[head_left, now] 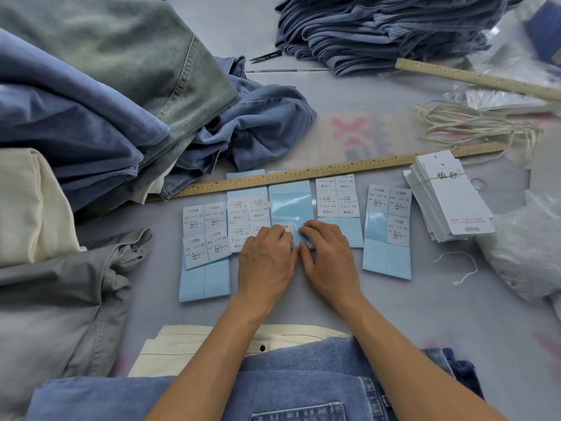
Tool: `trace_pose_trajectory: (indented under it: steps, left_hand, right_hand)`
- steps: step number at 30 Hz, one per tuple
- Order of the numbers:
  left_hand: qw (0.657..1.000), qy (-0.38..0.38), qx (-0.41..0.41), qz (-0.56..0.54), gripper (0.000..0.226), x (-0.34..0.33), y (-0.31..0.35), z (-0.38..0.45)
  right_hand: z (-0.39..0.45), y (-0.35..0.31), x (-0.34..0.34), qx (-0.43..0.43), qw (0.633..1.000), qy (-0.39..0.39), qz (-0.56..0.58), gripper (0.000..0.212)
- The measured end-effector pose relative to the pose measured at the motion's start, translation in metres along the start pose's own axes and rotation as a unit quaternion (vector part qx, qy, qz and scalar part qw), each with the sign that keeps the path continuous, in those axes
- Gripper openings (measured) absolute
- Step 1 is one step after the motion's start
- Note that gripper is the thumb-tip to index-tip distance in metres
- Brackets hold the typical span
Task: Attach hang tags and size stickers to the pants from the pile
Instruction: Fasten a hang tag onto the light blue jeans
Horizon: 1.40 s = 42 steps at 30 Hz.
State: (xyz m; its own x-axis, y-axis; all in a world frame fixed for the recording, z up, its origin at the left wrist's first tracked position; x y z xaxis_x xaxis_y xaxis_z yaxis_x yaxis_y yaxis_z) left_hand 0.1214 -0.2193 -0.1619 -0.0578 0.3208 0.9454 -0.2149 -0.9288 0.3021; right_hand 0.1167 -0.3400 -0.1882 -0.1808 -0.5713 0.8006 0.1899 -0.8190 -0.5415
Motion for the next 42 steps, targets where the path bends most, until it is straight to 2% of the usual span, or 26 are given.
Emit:
trace_pose_trajectory:
  steps: [5,9,16,24,27,30,33,36,37,40,41,42]
  left_hand:
    - [1.0,0.005,0.02,0.004,0.015,-0.002,0.0,0.0]
    - [0.996,-0.026,0.08,-0.034,0.015,-0.006,-0.008,0.006]
    - [0.952,-0.07,0.187,-0.232,0.012,-0.001,-0.044,0.009]
    - [0.921,-0.006,0.248,-0.299,0.014,0.017,-0.089,-0.002]
    - [0.908,0.048,0.25,-0.332,0.015,0.031,-0.093,-0.012]
    - [0.909,0.077,0.221,-0.345,0.014,0.045,-0.081,-0.023]
    - [0.917,0.081,0.195,-0.339,0.015,0.052,-0.064,-0.035]
    - [0.922,0.067,0.186,-0.333,0.016,0.05,-0.046,-0.048]
    - [0.923,0.061,0.187,-0.331,0.016,0.048,-0.041,-0.053]
    - [0.922,0.044,0.191,-0.333,0.016,0.041,-0.031,-0.062]
    - [0.922,0.04,0.19,-0.334,0.016,0.04,-0.028,-0.063]
    - [0.922,0.037,0.189,-0.335,0.016,0.039,-0.025,-0.063]
  right_hand:
    - [0.0,-0.001,0.0,-0.002,1.0,0.0,-0.001,0.029]
    - [0.001,-0.001,0.0,0.001,1.0,0.005,-0.001,0.028]
    - [0.001,-0.003,0.003,0.013,1.0,0.007,-0.005,0.029]
    - [0.0,-0.006,0.001,0.022,1.0,0.0,-0.022,0.027]
    - [0.002,0.0,-0.001,0.011,1.0,-0.007,0.007,0.024]
    - [0.004,0.011,-0.002,-0.037,0.996,-0.017,0.078,0.023]
    - [0.013,0.013,-0.001,-0.085,0.987,-0.081,0.109,0.023]
    - [0.023,-0.003,0.004,-0.048,0.982,-0.178,0.043,0.03]
    - [0.026,-0.007,0.02,-0.043,0.985,-0.163,0.043,0.03]
    - [0.03,0.012,0.109,-0.012,0.999,0.042,-0.001,0.032]
    - [0.029,0.03,0.136,-0.023,0.996,0.076,-0.043,0.038]
    - [0.028,0.055,0.157,-0.058,0.992,0.065,-0.09,0.049]
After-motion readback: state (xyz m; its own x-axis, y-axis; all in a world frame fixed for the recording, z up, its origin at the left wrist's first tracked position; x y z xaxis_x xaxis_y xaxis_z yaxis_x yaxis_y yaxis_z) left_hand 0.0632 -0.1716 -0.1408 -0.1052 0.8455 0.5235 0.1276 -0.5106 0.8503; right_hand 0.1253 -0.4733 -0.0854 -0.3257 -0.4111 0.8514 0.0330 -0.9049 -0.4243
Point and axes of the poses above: each hand's wrist, its own z-axis towards the middle knuckle, its own x-axis out of the back of the hand, y = z × x, the point moved 8 cm from there along z, towards the middle knuckle, and after that the axes turned 1 degree about z, right-handed, at the moved point
